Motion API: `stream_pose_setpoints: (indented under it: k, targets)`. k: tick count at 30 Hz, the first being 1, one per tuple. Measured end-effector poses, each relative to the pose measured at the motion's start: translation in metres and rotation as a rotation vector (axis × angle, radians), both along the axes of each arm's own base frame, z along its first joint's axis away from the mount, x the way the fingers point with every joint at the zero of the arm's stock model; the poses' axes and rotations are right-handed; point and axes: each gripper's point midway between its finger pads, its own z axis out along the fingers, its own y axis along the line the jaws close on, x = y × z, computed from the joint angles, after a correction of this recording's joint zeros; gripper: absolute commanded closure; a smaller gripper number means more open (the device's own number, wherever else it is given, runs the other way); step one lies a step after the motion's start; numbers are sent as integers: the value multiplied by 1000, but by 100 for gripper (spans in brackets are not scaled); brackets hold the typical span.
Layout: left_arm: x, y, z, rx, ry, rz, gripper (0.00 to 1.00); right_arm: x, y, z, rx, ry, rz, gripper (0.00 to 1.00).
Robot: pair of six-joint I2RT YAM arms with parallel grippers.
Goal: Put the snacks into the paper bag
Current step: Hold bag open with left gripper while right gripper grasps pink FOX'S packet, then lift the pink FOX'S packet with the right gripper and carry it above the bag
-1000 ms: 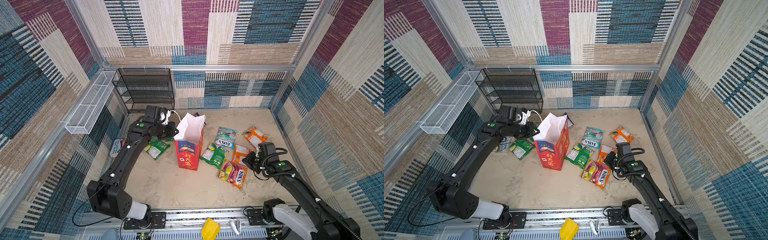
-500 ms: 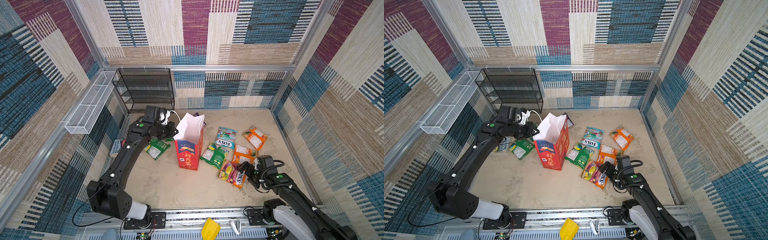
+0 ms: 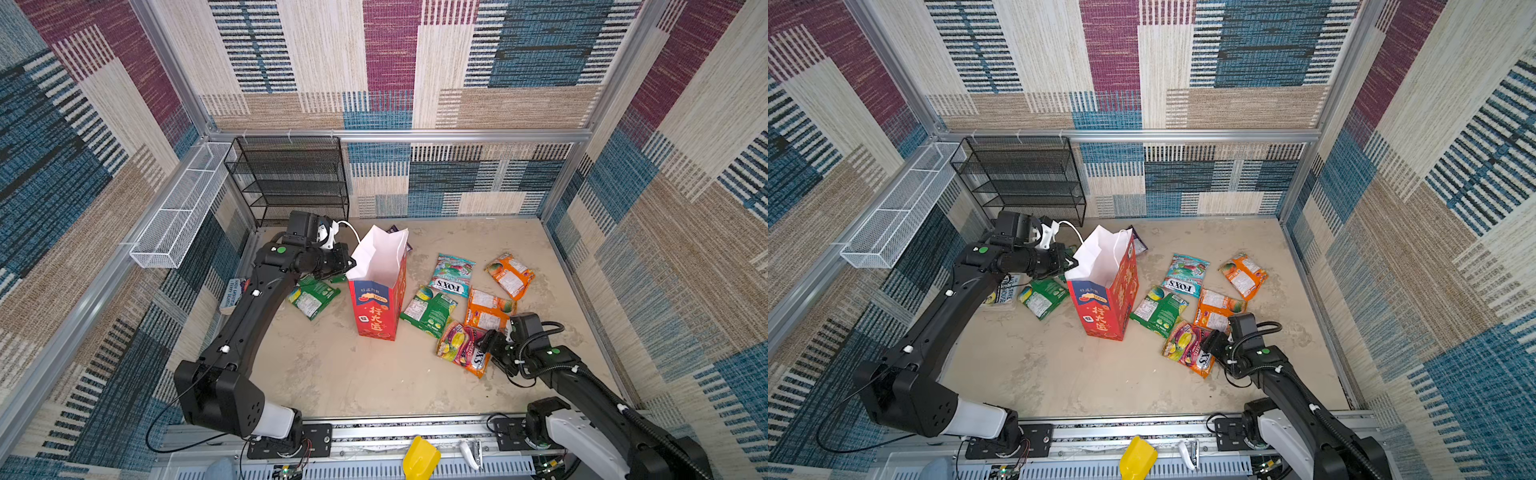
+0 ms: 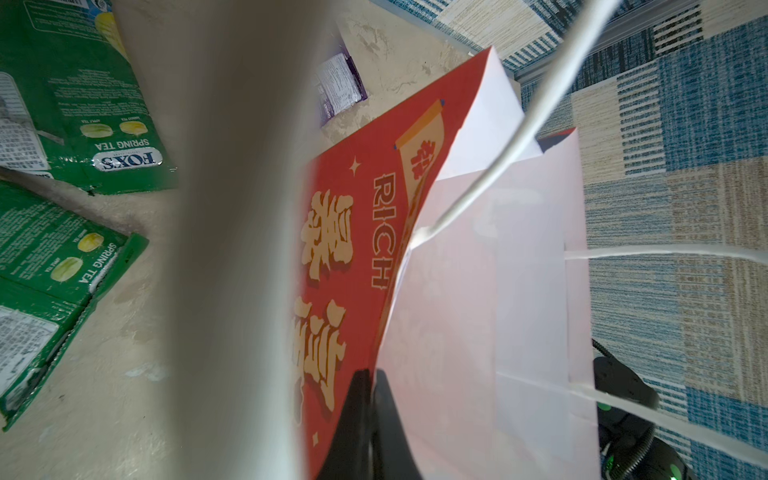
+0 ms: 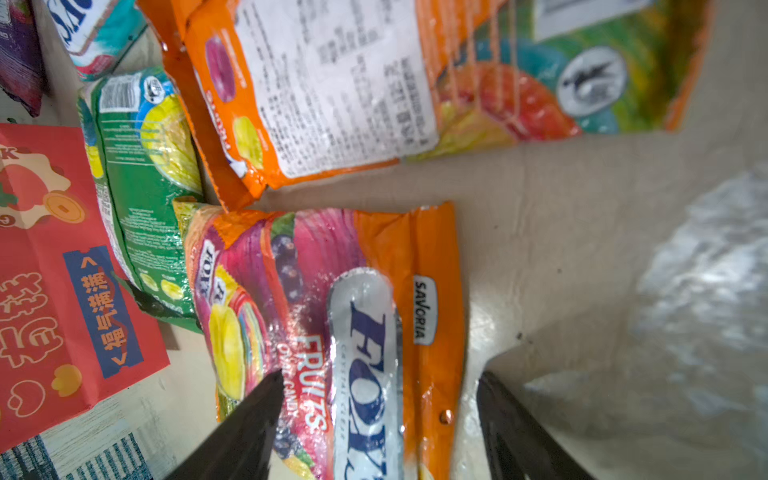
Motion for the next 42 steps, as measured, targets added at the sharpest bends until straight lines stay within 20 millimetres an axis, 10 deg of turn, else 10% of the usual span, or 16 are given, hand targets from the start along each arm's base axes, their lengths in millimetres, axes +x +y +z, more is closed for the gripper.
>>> stream_pose_setpoints:
  k: [28, 42]
  targets:
    - [0, -2, 9, -61, -6, 2, 100, 26, 5, -9, -66, -29, -30, 95]
    - [-6, -3, 9, -92, 7, 8, 100, 72, 12, 134, -40, -297, -24, 100]
